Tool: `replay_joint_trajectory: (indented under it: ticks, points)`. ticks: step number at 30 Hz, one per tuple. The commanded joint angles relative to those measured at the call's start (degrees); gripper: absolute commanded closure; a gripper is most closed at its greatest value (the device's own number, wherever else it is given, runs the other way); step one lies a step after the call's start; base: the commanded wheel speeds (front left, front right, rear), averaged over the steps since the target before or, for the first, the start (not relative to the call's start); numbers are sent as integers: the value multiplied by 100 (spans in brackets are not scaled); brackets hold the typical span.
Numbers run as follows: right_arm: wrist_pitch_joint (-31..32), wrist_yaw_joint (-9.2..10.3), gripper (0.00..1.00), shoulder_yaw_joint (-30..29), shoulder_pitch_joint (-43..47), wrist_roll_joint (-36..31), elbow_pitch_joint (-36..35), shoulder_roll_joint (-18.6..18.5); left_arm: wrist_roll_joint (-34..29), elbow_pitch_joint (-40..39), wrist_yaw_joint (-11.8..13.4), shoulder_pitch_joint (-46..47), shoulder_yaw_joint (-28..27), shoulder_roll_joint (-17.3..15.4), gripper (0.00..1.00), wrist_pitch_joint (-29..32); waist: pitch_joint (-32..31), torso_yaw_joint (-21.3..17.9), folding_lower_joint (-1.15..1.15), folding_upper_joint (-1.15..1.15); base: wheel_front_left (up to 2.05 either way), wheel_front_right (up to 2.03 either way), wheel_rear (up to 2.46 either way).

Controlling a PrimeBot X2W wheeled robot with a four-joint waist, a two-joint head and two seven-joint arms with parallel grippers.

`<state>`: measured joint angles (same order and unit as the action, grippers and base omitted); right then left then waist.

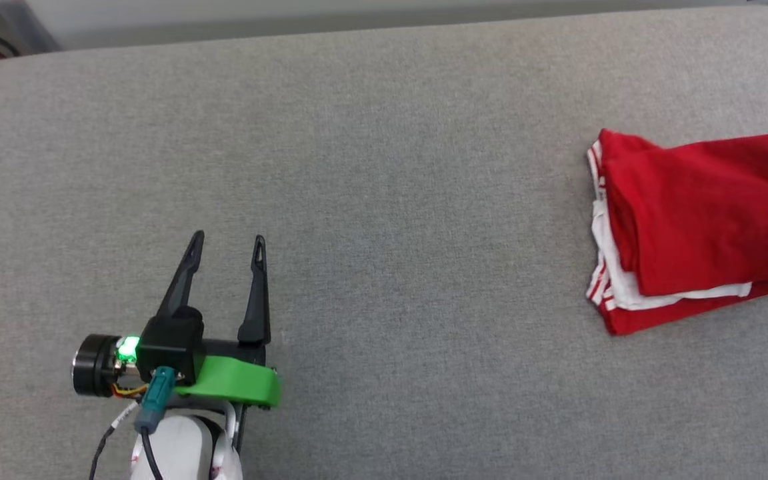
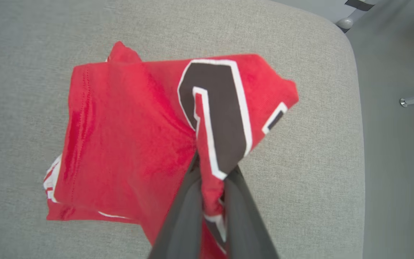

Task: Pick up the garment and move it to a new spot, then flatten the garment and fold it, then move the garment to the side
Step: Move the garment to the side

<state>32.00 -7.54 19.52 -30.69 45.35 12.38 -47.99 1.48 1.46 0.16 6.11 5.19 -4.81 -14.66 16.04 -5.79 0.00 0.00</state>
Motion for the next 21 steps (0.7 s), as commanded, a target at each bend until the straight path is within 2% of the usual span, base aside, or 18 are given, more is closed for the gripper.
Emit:
replay_joint_trajectory:
  ticks: [1, 8, 21]
  points:
    - [-33, 5, 100, -20, -175, -95, 113, -71, -55, -50, -32, 143, -24, -67, 0, -34, 627, -380, 0, 0, 0, 0, 0]
    - [-16, 5, 100, -5, -866, -445, 824, -474, -97, -252, -75, 440, -14, -174, 0, -34, 1113, -399, 0, 0, 0, 0, 0]
    - [-374, 5, 100, -500, -1676, -983, 2216, -582, -126, -574, -44, 642, 49, -239, 0, -34, 1558, -226, 0, 0, 0, 0, 0]
